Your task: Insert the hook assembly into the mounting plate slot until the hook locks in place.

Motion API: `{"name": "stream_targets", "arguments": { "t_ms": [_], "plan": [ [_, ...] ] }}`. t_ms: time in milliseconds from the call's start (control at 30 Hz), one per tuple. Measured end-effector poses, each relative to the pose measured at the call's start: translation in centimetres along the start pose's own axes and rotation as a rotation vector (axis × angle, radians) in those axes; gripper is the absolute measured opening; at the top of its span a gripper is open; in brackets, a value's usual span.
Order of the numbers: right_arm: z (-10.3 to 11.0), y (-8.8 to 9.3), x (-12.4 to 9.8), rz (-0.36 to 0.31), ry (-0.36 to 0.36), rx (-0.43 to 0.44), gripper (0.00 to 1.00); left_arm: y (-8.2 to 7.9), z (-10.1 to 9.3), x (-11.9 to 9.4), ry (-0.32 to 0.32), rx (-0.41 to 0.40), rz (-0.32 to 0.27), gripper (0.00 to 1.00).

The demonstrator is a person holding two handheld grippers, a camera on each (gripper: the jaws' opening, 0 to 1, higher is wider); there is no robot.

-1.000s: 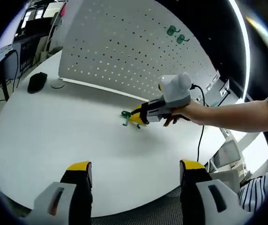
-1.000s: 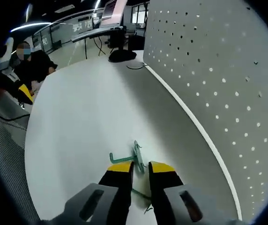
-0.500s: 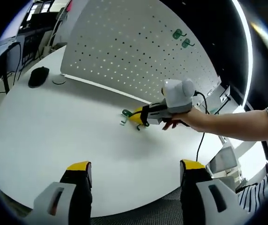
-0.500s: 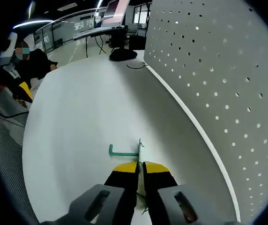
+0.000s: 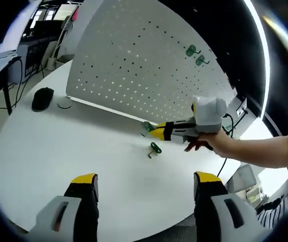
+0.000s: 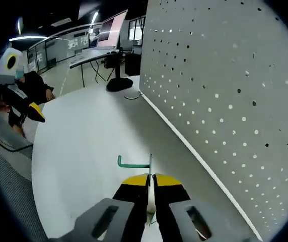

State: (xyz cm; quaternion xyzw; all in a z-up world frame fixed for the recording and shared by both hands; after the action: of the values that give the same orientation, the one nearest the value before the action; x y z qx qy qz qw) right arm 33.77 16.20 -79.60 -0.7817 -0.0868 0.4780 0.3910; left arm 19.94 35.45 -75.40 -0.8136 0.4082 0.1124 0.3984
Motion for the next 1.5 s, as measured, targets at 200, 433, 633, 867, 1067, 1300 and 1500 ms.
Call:
{"name": "stream_targets", "arguments": {
  "t_ms": [200, 433, 633, 867, 1067, 1300, 1500],
  "plan": [
    [-0.5, -0.3, -2.6, -0.053, 0.048, 0.111, 0.00, -2.0, -1.1, 0.6, 0.024, 0.031, -0.038, 0.78],
    [0.0, -1.2, -5.6, -0.145, 0.087, 0.236, 0.00, -3.5, -3.0, 1.4, 0.081, 0.041, -0.046, 0.75],
    [1.4, -1.7, -7.3, -0.184, 0.084, 0.250, 0.00, -4.0, -4.3, 1.8, 0.116, 0.050, -0.048, 0.73],
    [2.7, -2.3, -8.8, -0.219, 0.089, 0.267, 0.00, -3.7, -5.7, 2.2, 0.150, 0.063, -0.026, 0.69],
    [3.8, -2.6, -9.9, -0.247, 0.091, 0.304, 0.00, -3.4, -6.6, 2.4, 0.184, 0.047, -0.018, 0.65],
    [5.6, -2.9, -11.0, -0.287, 0.076, 0.354, 0.00, -3.3, -7.6, 2.3, 0.224, 0.016, -0.027, 0.64],
    [6.7, -3.3, -12.1, -0.328, 0.079, 0.407, 0.00, -3.0, -8.3, 2.3, 0.248, 0.012, -0.020, 0.60]
  ]
}}
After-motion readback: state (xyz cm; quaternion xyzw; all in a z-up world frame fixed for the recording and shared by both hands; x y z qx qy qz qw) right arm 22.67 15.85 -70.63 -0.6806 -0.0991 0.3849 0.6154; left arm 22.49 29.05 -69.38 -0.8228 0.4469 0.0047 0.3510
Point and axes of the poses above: the point that each gripper's makers call its tool centre point, and the gripper's own axes: x roughly forward along the fingers, z roughly to its left, y roughly out of its underside, the point moved 7 cm from there along -x, roughly backward along the fingers, and after that the axes turned 11 degrees about -x, right-handed, at the moved point
